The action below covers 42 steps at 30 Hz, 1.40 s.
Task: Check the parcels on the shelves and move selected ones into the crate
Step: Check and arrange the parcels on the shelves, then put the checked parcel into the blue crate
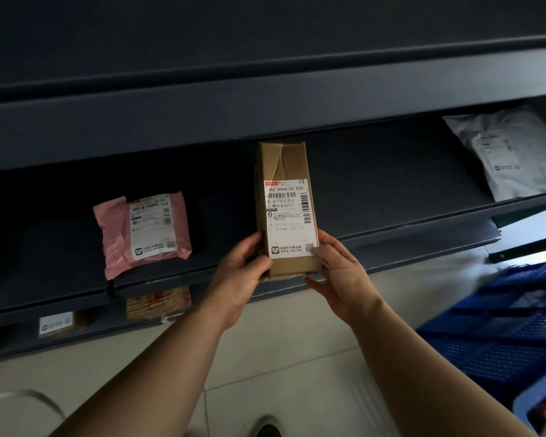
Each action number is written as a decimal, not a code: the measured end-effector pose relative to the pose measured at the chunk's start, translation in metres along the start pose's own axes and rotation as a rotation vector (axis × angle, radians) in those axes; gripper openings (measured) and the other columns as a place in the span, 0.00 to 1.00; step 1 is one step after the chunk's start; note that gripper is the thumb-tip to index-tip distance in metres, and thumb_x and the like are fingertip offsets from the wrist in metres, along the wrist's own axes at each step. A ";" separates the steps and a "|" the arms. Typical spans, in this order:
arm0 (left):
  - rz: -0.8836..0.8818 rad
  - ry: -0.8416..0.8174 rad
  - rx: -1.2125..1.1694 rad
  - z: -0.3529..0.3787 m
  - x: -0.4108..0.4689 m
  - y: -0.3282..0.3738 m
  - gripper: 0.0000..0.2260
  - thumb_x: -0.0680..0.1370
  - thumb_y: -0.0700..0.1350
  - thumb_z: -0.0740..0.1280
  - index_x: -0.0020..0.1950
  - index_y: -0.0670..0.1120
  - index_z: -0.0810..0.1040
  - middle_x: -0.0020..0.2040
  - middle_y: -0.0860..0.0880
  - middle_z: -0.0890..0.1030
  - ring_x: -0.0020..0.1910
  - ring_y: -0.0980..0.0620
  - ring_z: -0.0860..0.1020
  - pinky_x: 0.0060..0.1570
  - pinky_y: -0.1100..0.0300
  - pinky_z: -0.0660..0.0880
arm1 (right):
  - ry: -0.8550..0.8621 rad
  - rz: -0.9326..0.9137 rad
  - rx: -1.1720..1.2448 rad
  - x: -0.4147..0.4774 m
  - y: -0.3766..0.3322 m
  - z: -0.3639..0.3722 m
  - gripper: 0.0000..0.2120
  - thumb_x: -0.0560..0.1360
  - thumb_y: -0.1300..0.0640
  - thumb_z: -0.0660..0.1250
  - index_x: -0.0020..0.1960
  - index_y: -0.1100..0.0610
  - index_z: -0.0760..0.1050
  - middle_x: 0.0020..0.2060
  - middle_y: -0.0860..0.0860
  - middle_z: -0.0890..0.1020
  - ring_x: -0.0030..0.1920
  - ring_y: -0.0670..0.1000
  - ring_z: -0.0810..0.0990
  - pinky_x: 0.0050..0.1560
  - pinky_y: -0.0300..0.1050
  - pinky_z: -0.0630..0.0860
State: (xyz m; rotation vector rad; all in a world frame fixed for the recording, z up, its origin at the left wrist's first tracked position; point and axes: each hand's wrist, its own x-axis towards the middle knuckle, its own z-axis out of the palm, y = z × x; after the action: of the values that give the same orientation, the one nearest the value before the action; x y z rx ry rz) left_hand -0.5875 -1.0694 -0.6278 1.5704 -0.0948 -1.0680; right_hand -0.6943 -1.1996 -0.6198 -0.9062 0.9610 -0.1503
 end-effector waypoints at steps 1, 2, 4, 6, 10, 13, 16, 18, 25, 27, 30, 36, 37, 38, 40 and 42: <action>-0.004 -0.007 0.008 0.000 0.000 -0.001 0.21 0.77 0.38 0.66 0.64 0.60 0.74 0.59 0.56 0.81 0.59 0.55 0.78 0.60 0.54 0.76 | 0.006 0.001 0.002 -0.001 0.001 0.000 0.14 0.79 0.58 0.62 0.63 0.50 0.77 0.57 0.53 0.83 0.61 0.56 0.78 0.57 0.52 0.75; -0.006 -0.020 0.012 -0.001 0.000 -0.001 0.22 0.77 0.38 0.66 0.67 0.58 0.72 0.59 0.55 0.81 0.59 0.56 0.78 0.61 0.54 0.75 | 0.010 0.002 0.005 -0.002 0.001 0.000 0.14 0.79 0.58 0.62 0.63 0.50 0.77 0.57 0.54 0.83 0.61 0.56 0.78 0.58 0.52 0.74; -0.015 -0.056 0.016 -0.002 0.000 -0.002 0.25 0.77 0.38 0.65 0.70 0.57 0.70 0.60 0.55 0.81 0.60 0.55 0.78 0.62 0.53 0.75 | 0.008 0.001 0.010 -0.004 0.002 0.001 0.15 0.80 0.59 0.61 0.64 0.50 0.77 0.56 0.54 0.83 0.61 0.56 0.78 0.60 0.53 0.73; -0.022 -0.082 0.029 -0.003 0.000 -0.001 0.26 0.74 0.42 0.68 0.70 0.59 0.70 0.61 0.55 0.81 0.61 0.55 0.78 0.64 0.52 0.73 | 0.007 -0.004 0.003 -0.007 0.003 0.002 0.15 0.80 0.59 0.60 0.64 0.50 0.77 0.56 0.54 0.83 0.60 0.56 0.79 0.61 0.53 0.73; -0.060 -0.111 0.087 -0.003 -0.002 -0.007 0.32 0.66 0.52 0.70 0.70 0.63 0.69 0.62 0.58 0.80 0.62 0.55 0.77 0.66 0.48 0.71 | 0.068 -0.014 -0.001 -0.020 0.007 0.007 0.15 0.80 0.61 0.59 0.62 0.50 0.77 0.53 0.51 0.85 0.55 0.52 0.80 0.54 0.47 0.76; -0.105 -0.147 0.123 -0.004 -0.014 -0.010 0.34 0.63 0.56 0.71 0.69 0.64 0.69 0.62 0.57 0.80 0.60 0.55 0.79 0.65 0.48 0.72 | 0.124 -0.022 0.006 -0.038 0.014 0.007 0.14 0.80 0.62 0.59 0.57 0.50 0.79 0.49 0.50 0.86 0.52 0.49 0.81 0.48 0.43 0.75; -0.107 -0.221 0.155 0.000 -0.034 -0.006 0.31 0.67 0.52 0.70 0.70 0.61 0.69 0.61 0.56 0.81 0.60 0.56 0.78 0.64 0.53 0.73 | 0.187 -0.038 0.028 -0.060 0.019 0.001 0.12 0.79 0.62 0.60 0.56 0.50 0.79 0.47 0.48 0.86 0.52 0.48 0.81 0.47 0.42 0.76; -0.094 -0.266 0.158 0.006 -0.047 -0.002 0.24 0.75 0.44 0.67 0.70 0.59 0.71 0.59 0.56 0.82 0.58 0.59 0.79 0.55 0.63 0.74 | 0.236 -0.051 0.057 -0.077 0.021 -0.003 0.12 0.79 0.61 0.60 0.58 0.52 0.78 0.49 0.50 0.85 0.55 0.50 0.80 0.48 0.43 0.76; -0.056 -0.407 0.152 0.043 -0.093 0.018 0.19 0.78 0.38 0.62 0.64 0.57 0.75 0.51 0.59 0.85 0.45 0.66 0.81 0.38 0.70 0.74 | 0.344 -0.164 0.164 -0.145 0.019 -0.029 0.13 0.78 0.60 0.62 0.59 0.50 0.79 0.48 0.49 0.86 0.54 0.50 0.82 0.51 0.45 0.77; -0.044 -0.444 0.145 0.060 -0.103 0.023 0.20 0.77 0.37 0.62 0.65 0.54 0.75 0.53 0.55 0.85 0.46 0.63 0.82 0.39 0.70 0.77 | 0.370 -0.207 0.203 -0.166 0.017 -0.041 0.13 0.78 0.60 0.62 0.59 0.50 0.79 0.50 0.50 0.86 0.55 0.51 0.82 0.53 0.47 0.78; -0.020 -0.521 0.147 0.096 -0.121 0.029 0.21 0.77 0.36 0.62 0.67 0.53 0.75 0.55 0.52 0.84 0.51 0.57 0.82 0.53 0.59 0.78 | 0.426 -0.291 0.239 -0.200 0.010 -0.064 0.13 0.78 0.60 0.62 0.58 0.48 0.79 0.50 0.50 0.86 0.54 0.50 0.82 0.50 0.44 0.77; 0.035 -0.714 0.143 0.193 -0.154 0.043 0.21 0.77 0.35 0.62 0.67 0.53 0.74 0.55 0.50 0.85 0.52 0.55 0.83 0.49 0.61 0.78 | 0.568 -0.462 0.302 -0.266 -0.023 -0.132 0.14 0.78 0.61 0.61 0.57 0.48 0.79 0.51 0.50 0.86 0.54 0.50 0.83 0.56 0.48 0.76; 0.052 -0.746 0.151 0.211 -0.160 0.046 0.21 0.77 0.35 0.62 0.67 0.53 0.74 0.54 0.50 0.85 0.52 0.56 0.83 0.48 0.62 0.78 | 0.583 -0.489 0.313 -0.277 -0.029 -0.146 0.14 0.77 0.61 0.61 0.56 0.48 0.79 0.50 0.50 0.86 0.54 0.50 0.83 0.55 0.48 0.76; 0.067 -0.775 0.158 0.230 -0.166 0.049 0.21 0.77 0.35 0.62 0.66 0.53 0.74 0.54 0.51 0.85 0.51 0.56 0.83 0.47 0.62 0.78 | 0.597 -0.514 0.327 -0.287 -0.034 -0.160 0.13 0.77 0.61 0.61 0.56 0.48 0.79 0.50 0.50 0.86 0.53 0.50 0.83 0.53 0.48 0.76; 0.092 -0.834 0.167 0.265 -0.176 0.052 0.20 0.77 0.34 0.61 0.64 0.54 0.75 0.54 0.51 0.85 0.51 0.57 0.83 0.46 0.63 0.79 | 0.622 -0.552 0.364 -0.305 -0.043 -0.188 0.13 0.77 0.62 0.62 0.54 0.48 0.79 0.49 0.50 0.86 0.51 0.49 0.83 0.50 0.47 0.77; 0.097 -0.897 0.178 0.305 -0.186 0.050 0.19 0.78 0.34 0.60 0.61 0.55 0.76 0.54 0.51 0.85 0.50 0.57 0.83 0.44 0.64 0.79 | 0.655 -0.576 0.431 -0.321 -0.048 -0.220 0.12 0.77 0.63 0.62 0.53 0.49 0.79 0.48 0.51 0.86 0.51 0.50 0.83 0.51 0.47 0.78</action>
State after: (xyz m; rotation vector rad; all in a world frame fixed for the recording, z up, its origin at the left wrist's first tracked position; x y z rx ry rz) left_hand -0.8732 -1.2031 -0.4526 1.1103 -0.8805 -1.6439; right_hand -1.0395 -1.2062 -0.4334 -0.7124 1.1735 -1.1580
